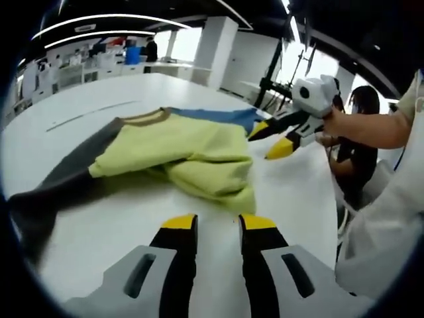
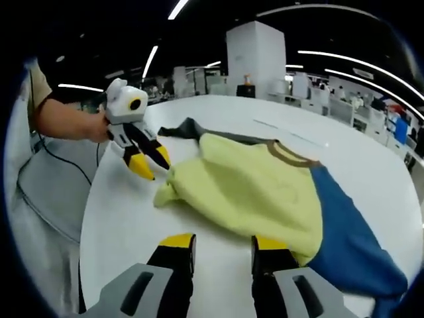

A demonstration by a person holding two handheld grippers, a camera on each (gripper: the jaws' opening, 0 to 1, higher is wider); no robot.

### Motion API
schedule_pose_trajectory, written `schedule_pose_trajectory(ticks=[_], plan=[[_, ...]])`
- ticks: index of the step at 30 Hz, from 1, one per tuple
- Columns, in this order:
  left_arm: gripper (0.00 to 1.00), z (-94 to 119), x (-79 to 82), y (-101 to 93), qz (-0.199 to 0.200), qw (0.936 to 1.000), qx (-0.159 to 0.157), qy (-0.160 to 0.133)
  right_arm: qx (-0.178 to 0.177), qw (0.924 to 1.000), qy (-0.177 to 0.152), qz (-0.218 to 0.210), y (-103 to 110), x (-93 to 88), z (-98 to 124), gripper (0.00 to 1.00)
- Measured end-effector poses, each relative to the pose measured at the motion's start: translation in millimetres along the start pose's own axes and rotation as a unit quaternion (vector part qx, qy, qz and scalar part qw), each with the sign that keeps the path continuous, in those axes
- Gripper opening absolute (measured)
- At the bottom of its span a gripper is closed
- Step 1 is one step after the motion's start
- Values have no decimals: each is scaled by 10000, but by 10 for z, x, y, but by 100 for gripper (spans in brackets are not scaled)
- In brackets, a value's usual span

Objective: Fold the garment on the visible template until the final outline fits inside the template.

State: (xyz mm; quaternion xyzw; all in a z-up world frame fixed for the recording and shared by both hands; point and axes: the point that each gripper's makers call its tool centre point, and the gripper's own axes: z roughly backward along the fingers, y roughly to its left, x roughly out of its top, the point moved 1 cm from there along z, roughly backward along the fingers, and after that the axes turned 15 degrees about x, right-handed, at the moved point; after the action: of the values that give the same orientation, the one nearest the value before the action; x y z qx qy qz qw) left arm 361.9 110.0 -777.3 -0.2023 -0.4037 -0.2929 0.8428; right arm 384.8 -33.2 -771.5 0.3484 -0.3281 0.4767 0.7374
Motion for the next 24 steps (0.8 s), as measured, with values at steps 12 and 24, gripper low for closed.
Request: schedule_pose_trajectory(ticks=[12,24], plan=[[20,-114,33,-166,-25,9999,-156,10,46,9999,-40,131,15,107,-94,29],[15,-190,2,-240,-42,9998,-184,86,86,9997,56,232,33,107,-175,27]])
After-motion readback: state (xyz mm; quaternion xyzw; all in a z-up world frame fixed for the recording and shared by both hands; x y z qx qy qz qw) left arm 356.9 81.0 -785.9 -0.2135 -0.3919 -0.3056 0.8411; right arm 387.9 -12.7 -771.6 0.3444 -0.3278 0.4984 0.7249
